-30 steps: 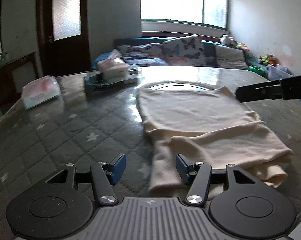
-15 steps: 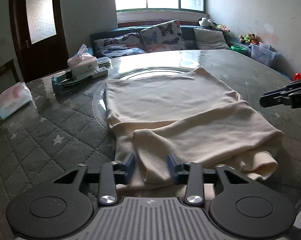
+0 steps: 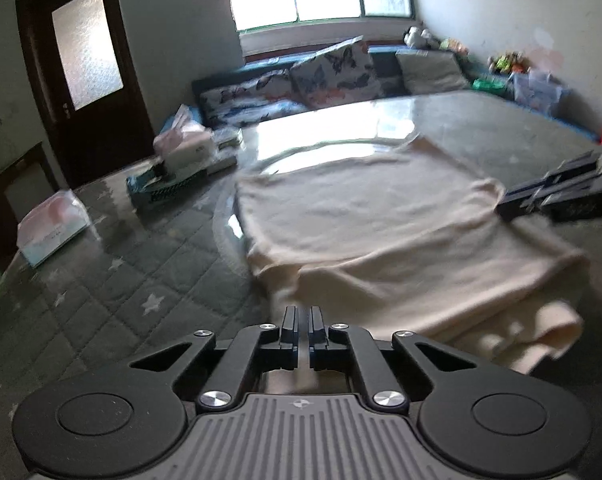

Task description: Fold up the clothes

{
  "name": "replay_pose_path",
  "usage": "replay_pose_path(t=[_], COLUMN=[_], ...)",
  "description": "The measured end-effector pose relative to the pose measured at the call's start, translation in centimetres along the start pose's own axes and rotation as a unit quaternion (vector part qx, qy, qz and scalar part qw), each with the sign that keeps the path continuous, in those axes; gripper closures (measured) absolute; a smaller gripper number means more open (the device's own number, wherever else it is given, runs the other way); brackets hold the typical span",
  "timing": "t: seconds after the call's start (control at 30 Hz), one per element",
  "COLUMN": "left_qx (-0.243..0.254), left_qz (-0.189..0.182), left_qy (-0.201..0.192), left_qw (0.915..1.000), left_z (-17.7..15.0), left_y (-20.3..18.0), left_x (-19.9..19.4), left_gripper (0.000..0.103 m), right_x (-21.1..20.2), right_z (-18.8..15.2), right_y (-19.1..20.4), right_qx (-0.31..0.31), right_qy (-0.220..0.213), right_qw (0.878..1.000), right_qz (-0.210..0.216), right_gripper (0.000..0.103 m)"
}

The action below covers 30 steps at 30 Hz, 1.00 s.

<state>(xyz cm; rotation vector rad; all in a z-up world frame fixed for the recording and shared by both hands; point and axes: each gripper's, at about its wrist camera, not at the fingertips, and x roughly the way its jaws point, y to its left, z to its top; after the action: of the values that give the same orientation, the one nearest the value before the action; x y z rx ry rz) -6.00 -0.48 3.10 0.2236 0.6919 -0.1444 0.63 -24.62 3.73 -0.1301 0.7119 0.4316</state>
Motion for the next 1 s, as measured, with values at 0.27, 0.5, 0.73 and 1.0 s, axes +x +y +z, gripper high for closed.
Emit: replay_pose_path(t=[0.27,0.5,0.73,1.0], left_qx=[-0.033,-0.006,0.010,0.008], left_qz=[-0.036,-0.038,-0.022,-0.001], left_qy=[-0.012,-0.005,-0.033,-0.017], left_qw=[0.9988,0.9993,0.9992,0.9998], left_z=[1.7,2.2,3.0,2.3], left_y=[1.2,0.5,0.5,1.4], left_x=[0.9,3.3,2.9,2.5], left_gripper=[0.064,0.092,0.097,0.067], right_x=[0.1,0.6,1.2,-0.3], right_z=[0.6,0.8,0.7,0.7], right_y=[-0.1,0.3,-0.1,-0.5], right_qx=[-0.012,-0.020,-0.012,-0.011], right_qy=[-0.001,0.002,0.007,0.001], right_qw=[1.000,0.999,1.000,1.000], right_qz=[0.011,0.026,0.005,0.005], right_gripper=[0.081,0.075,0.075,0.074])
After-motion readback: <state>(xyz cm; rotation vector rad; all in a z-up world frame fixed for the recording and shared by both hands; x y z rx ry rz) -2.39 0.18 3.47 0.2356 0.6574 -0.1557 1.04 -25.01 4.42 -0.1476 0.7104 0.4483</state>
